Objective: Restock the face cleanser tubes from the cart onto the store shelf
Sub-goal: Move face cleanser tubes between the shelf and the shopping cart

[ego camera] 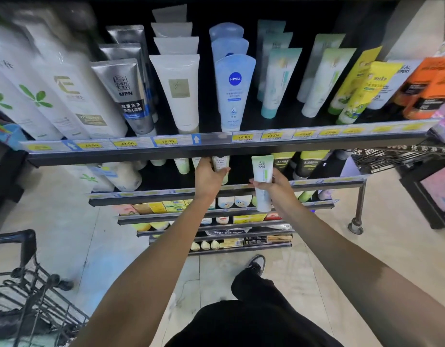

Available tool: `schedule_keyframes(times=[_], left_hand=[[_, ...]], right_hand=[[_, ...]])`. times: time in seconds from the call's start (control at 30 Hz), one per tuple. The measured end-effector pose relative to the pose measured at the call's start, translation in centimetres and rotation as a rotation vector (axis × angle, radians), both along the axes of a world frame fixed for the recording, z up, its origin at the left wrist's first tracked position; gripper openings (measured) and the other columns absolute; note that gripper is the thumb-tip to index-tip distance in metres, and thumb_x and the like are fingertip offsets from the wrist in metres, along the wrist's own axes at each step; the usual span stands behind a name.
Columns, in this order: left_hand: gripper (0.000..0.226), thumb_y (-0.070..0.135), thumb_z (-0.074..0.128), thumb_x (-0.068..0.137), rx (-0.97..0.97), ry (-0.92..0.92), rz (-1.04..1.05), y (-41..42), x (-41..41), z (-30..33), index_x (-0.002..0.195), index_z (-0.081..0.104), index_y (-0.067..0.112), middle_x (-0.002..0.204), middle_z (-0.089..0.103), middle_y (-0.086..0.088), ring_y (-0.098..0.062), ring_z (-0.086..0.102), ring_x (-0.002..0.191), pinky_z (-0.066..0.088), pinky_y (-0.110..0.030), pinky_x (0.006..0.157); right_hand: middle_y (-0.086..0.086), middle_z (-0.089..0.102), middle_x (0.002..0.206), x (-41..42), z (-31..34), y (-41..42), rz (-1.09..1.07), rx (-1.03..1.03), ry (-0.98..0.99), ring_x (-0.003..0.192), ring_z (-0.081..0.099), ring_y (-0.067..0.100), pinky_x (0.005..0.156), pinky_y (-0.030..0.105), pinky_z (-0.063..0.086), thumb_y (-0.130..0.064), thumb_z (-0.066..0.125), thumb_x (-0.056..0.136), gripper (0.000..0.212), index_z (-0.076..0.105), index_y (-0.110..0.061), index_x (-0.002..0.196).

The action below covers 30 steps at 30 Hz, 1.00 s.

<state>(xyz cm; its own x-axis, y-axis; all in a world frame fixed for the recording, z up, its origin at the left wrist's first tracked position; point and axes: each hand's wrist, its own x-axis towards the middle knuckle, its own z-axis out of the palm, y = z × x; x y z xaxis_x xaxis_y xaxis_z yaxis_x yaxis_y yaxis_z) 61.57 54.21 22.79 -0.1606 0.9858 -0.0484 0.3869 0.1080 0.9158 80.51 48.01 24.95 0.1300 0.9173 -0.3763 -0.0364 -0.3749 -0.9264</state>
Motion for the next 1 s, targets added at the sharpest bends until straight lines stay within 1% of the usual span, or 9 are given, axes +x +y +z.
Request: schedule_keyframes(times=[0.13, 0.27, 0.47, 0.53, 0.63, 0.7, 0.8, 0.87, 1.0], left_hand=[[0.045, 0.027, 0.085, 0.082, -0.012, 0.017, -0.028, -0.2, 0.0, -0.2, 0.117, 0.058, 0.016, 0.111, 0.07, 0.002, -0.017, 0.068, 0.107, 0.057, -0.038, 0.096], [0.045, 0.025, 0.085, 0.082, 0.007, 0.061, -0.066, -0.7, 0.1, -0.2, 0.115, 0.057, 0.014, 0.106, 0.07, 0.0, -0.02, 0.069, 0.103, 0.058, -0.038, 0.09], [0.049, 0.019, 0.085, 0.081, -0.006, 0.1, -0.107, -1.5, 0.0, 0.1, 0.119, 0.054, 0.019, 0.113, 0.07, 0.0, -0.02, 0.069, 0.108, 0.058, -0.042, 0.094], [0.047, 0.016, 0.084, 0.082, 0.001, 0.092, -0.103, -2.2, -0.1, 0.6, 0.118, 0.054, 0.021, 0.115, 0.069, 0.003, -0.018, 0.068, 0.11, 0.057, -0.037, 0.093], [0.039, 0.017, 0.078, 0.089, 0.018, 0.09, -0.077, -4.5, -0.4, 2.1, 0.119, 0.053, 0.019, 0.114, 0.061, 0.008, -0.011, 0.061, 0.107, 0.048, -0.018, 0.085], [0.042, 0.029, 0.074, 0.093, 0.055, 0.155, -0.037, -6.6, -0.7, 3.0, 0.127, 0.054, 0.013, 0.12, 0.058, 0.004, -0.01, 0.057, 0.107, 0.047, -0.022, 0.088], [0.036, 0.041, 0.065, 0.097, 0.208, 0.355, -0.049, -9.7, -0.8, 4.8, 0.122, 0.056, 0.017, 0.114, 0.058, 0.007, -0.012, 0.06, 0.102, 0.051, -0.028, 0.082], [0.03, 0.039, 0.063, 0.098, 0.442, 0.451, -0.085, -10.9, -0.4, 6.9, 0.115, 0.06, 0.015, 0.105, 0.059, 0.006, -0.014, 0.061, 0.097, 0.052, -0.031, 0.081], [0.034, 0.036, 0.06, 0.1, 0.824, 0.561, -0.143, -10.0, 1.2, 12.6, 0.119, 0.064, 0.009, 0.111, 0.065, -0.006, -0.022, 0.058, 0.105, 0.048, -0.035, 0.092]], right_hand=[[0.01, 0.072, 0.125, 0.1, 0.2, -0.7, -0.003, 0.015, 0.022, 0.106, 0.074, 0.024, 0.095, 0.045, 0.055, -0.003, 0.074, 0.09, 0.05, 0.057, -0.021, 0.133], [0.011, 0.073, 0.121, 0.5, 1.0, -1.8, -0.002, 0.036, 0.045, 0.102, 0.076, 0.023, 0.095, 0.045, 0.056, -0.002, 0.072, 0.091, 0.049, 0.056, -0.017, 0.134], [0.007, 0.077, 0.113, 1.4, 2.2, -3.9, 0.01, 0.069, 0.053, 0.1, 0.076, 0.021, 0.078, 0.035, 0.054, 0.0, 0.068, 0.094, 0.047, 0.056, -0.021, 0.134], [0.007, 0.077, 0.113, 1.8, 2.4, -4.5, -0.005, 0.081, 0.051, 0.1, 0.076, 0.022, 0.078, 0.037, 0.054, 0.001, 0.067, 0.094, 0.047, 0.057, -0.019, 0.135], [0.006, 0.077, 0.112, 2.6, 3.1, -5.7, -0.006, 0.112, 0.05, 0.102, 0.075, 0.025, 0.083, 0.043, 0.055, 0.0, 0.068, 0.094, 0.046, 0.058, -0.019, 0.135], [0.006, 0.077, 0.114, 3.3, 3.9, -6.4, -0.001, 0.143, 0.053, 0.106, 0.074, 0.027, 0.089, 0.049, 0.055, -0.002, 0.071, 0.092, 0.048, 0.059, -0.021, 0.135], [0.003, 0.076, 0.118, 4.1, 6.3, -7.1, -0.019, 0.218, 0.045, 0.107, 0.073, 0.028, 0.097, 0.054, 0.055, -0.003, 0.075, 0.089, 0.051, 0.062, -0.026, 0.133], [0.005, 0.075, 0.118, 4.6, 8.7, -7.3, -0.015, 0.298, 0.046, 0.105, 0.074, 0.029, 0.092, 0.051, 0.057, 0.001, 0.074, 0.089, 0.05, 0.062, -0.022, 0.132], [0.003, 0.076, 0.117, 5.7, 14.3, -6.7, -0.053, 0.441, -0.019, 0.111, 0.071, 0.024, 0.092, 0.047, 0.057, -0.002, 0.078, 0.086, 0.046, 0.065, -0.022, 0.126]])
